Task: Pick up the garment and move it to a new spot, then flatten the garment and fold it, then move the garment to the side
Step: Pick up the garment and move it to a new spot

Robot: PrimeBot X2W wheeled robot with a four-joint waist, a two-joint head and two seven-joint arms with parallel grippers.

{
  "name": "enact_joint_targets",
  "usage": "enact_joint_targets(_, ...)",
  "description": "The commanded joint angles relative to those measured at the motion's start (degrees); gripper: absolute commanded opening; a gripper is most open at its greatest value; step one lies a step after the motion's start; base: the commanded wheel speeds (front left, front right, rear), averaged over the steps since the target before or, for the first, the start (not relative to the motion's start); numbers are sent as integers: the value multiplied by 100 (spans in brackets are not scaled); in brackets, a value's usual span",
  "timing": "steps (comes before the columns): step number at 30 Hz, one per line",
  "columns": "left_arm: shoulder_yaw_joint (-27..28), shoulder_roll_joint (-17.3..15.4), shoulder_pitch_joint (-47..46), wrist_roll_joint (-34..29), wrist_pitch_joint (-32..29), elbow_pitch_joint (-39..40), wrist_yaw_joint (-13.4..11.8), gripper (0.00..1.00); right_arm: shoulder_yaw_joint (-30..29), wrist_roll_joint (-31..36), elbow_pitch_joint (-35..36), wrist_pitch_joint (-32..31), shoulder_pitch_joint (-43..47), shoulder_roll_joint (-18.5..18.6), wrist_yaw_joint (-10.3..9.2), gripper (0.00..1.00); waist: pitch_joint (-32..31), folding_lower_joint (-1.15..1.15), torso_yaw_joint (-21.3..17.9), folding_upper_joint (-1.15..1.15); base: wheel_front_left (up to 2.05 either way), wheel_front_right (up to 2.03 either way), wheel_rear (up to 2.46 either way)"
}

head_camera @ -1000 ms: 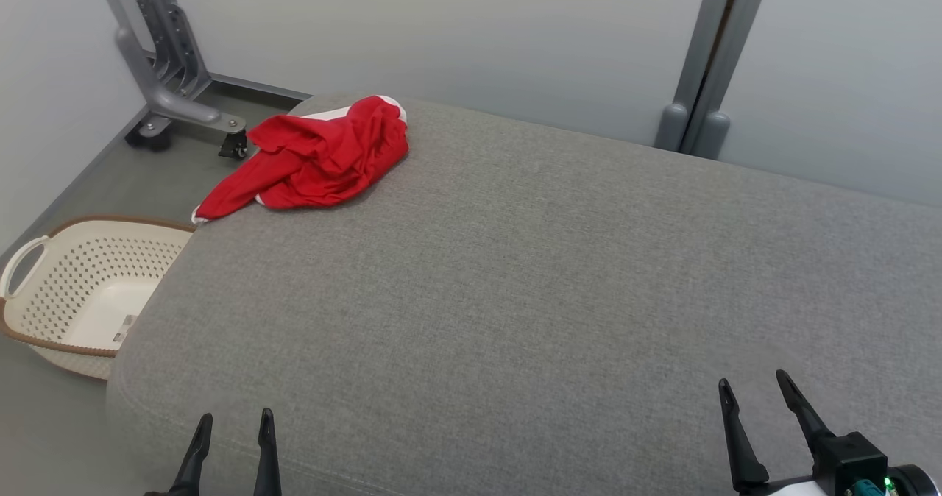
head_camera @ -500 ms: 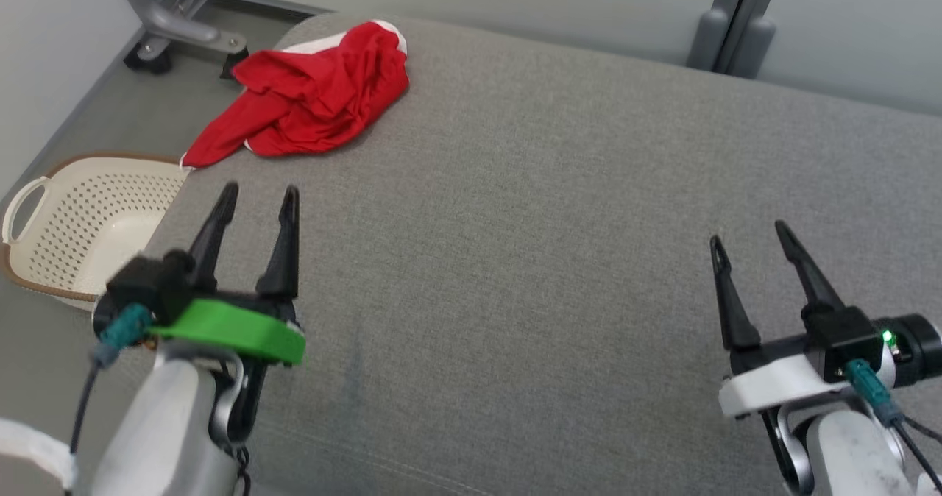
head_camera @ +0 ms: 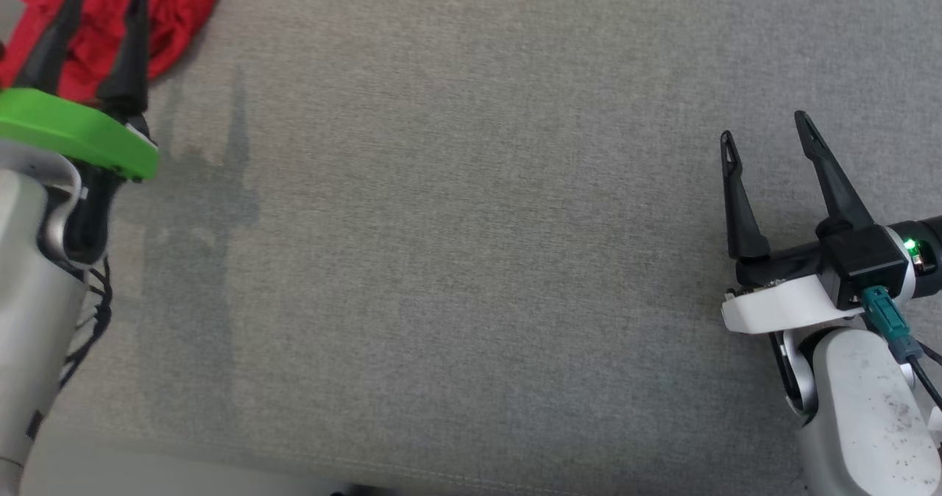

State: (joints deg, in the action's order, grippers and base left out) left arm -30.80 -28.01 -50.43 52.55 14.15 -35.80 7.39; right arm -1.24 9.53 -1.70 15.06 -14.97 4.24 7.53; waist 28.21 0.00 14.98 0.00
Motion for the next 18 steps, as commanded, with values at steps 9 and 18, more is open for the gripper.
enact_joint_targets(9,67,-117,-1191,520,-506,-2233,-14,100,152,20,54,0,-46,125,-10,100,1105,0,-1042,0,0,0,0)
enact_joint_targets(18,-209,-17,-1251,506,-632,-2672,20,0,39,-146,-126,-5,231,65,-9,100,586,0,-987,0,0,0,0)
